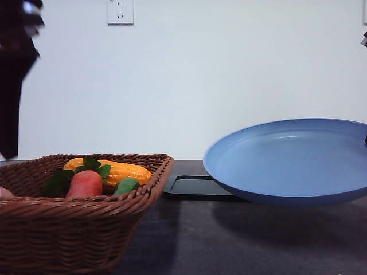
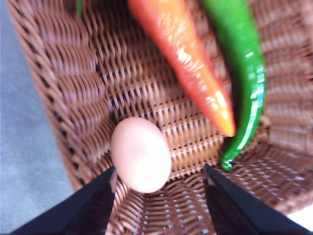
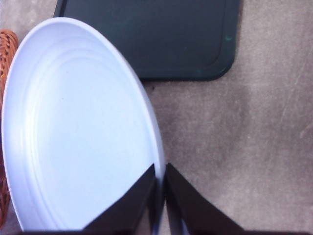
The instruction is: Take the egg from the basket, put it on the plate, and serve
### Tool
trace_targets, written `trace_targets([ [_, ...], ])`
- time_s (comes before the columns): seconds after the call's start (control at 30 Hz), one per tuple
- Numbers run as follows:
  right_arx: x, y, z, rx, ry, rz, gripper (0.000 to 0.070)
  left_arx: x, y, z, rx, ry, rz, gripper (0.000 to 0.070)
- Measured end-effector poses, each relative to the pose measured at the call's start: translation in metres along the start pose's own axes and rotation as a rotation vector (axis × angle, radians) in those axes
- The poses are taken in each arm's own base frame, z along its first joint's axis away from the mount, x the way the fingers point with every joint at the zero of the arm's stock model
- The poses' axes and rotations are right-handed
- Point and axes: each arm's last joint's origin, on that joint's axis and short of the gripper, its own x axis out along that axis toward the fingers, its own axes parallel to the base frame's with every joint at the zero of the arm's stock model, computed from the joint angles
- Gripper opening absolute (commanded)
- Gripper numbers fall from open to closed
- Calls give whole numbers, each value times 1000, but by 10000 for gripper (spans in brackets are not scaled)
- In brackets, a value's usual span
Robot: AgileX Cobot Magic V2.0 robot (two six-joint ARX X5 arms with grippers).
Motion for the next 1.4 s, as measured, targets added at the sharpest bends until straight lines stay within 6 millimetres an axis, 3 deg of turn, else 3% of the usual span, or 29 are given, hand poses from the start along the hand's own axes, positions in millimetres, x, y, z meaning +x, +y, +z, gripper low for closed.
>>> trace_targets([
  [0.63, 0, 0, 0, 0, 1, 1, 0, 50, -6, 15, 0, 145, 73, 342],
  [0.87, 0, 0, 0, 0, 1, 2, 0, 52, -6, 16, 5, 154, 76, 334],
  [1.1, 0, 0, 0, -1, 0, 3, 0, 51, -5, 13, 6, 182, 86, 218],
  [1.4, 0, 0, 0, -1, 0, 3, 0, 50, -5, 13, 15, 190, 88, 184],
])
